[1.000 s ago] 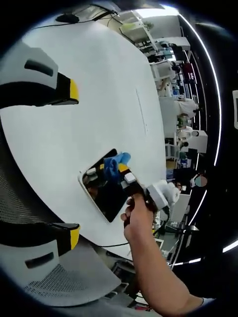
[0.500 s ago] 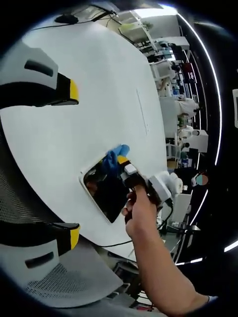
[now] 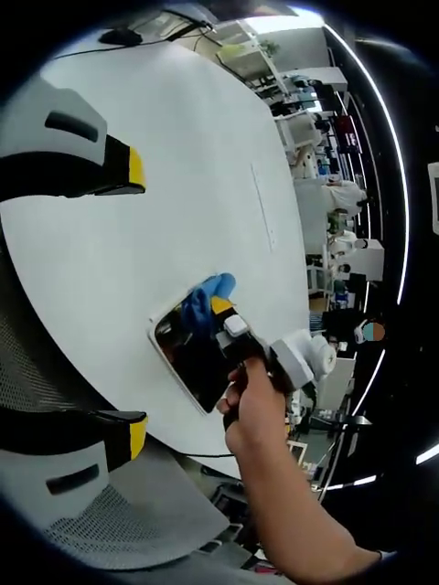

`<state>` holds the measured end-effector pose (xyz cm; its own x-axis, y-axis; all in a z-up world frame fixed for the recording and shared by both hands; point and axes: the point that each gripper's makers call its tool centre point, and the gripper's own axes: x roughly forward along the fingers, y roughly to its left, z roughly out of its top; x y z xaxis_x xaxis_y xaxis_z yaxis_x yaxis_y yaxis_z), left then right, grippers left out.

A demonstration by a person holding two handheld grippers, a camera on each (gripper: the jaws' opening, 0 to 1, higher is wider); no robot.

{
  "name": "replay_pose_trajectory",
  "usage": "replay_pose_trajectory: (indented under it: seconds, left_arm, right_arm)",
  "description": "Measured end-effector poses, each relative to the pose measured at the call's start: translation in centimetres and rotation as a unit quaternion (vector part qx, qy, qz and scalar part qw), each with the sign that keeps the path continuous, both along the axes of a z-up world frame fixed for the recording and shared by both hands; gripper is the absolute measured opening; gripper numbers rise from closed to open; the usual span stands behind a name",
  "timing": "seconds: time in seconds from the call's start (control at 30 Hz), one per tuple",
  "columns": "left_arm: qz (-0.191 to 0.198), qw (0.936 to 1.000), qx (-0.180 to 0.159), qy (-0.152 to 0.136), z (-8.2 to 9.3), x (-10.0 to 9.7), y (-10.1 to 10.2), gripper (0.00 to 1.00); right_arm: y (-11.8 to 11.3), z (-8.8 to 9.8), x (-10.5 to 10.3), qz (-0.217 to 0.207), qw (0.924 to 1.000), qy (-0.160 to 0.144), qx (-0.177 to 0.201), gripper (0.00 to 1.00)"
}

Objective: Wipe the mirror surface with the cleaning cloth until all visible marks leave the cleaned area.

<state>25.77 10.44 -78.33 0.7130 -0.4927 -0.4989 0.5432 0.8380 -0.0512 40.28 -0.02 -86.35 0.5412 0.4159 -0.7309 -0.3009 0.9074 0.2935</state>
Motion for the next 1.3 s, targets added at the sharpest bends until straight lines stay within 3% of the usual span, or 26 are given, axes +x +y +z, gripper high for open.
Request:
replay_pose_trajectory:
  seconds: [0.27,0.63,1.3]
  left_arm:
    - [-0.003,1.0000,0.005,0.000,-0.2,-0.1,0.0,0.97]
    - [-0.006,0.9999,0.009,0.000,-0.3,-0.1,0.1,0.97]
    - [-0.005,0.9999,0.013,0.001,0.0,0.1,-0.1,0.97]
  right_arm:
    - [0.1,-0.1,-1.2,0.023,0.9996,-0.005,-0.014,0.01]
    - [0.7,0.0,-2.5,0.012,0.9999,0.007,-0.001,0.01]
    - [-1.4,0.0,-2.3,0.022,0.9997,-0.006,-0.009,0.01]
